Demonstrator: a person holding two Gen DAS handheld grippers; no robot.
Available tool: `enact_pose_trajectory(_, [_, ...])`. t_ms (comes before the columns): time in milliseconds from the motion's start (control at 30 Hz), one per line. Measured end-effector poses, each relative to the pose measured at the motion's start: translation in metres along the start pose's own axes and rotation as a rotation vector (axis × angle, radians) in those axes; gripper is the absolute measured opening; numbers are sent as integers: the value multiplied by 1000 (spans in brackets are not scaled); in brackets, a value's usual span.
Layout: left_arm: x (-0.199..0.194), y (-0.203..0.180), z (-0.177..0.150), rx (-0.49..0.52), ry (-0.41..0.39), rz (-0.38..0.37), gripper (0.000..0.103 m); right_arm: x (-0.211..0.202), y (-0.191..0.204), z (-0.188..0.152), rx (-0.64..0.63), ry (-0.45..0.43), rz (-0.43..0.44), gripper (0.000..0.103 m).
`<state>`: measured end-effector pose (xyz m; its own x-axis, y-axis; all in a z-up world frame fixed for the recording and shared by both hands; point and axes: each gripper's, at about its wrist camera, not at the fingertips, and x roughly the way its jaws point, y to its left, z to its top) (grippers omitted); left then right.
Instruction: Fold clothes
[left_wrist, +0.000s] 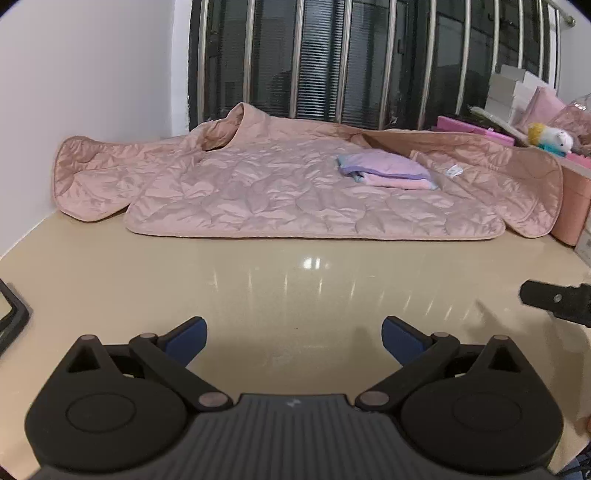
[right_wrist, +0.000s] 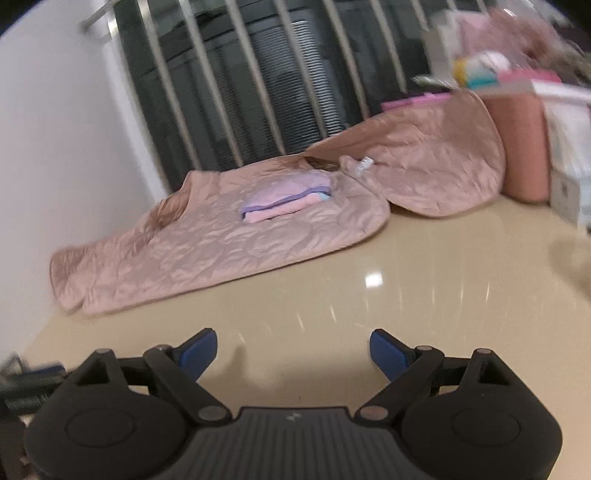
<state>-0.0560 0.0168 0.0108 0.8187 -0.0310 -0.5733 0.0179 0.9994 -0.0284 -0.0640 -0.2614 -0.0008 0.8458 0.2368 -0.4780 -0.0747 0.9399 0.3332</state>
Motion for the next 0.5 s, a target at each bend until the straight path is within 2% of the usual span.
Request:
enact_pose_trajectory(33, [1, -2, 2, 13, 8, 2, 103, -1, -1, -1, 8, -8, -3, 90])
enact_pose_trajectory(133, [6, -8, 8, 51, 34, 9, 103, 5, 10, 2, -74, 36, -58, 90])
enact_pose_trajectory(233, [13, -10, 13, 57, 45, 20, 103, 12, 27, 3, -199, 60, -107, 90])
enact_pose_trajectory(367, [23, -10, 23, 31, 70, 0, 103, 10, 41, 12, -249, 31, -57, 90])
enact_pose_trajectory(500, [36, -6, 31, -7, 82, -8, 103, 24, 50, 25, -279, 39, -71, 90])
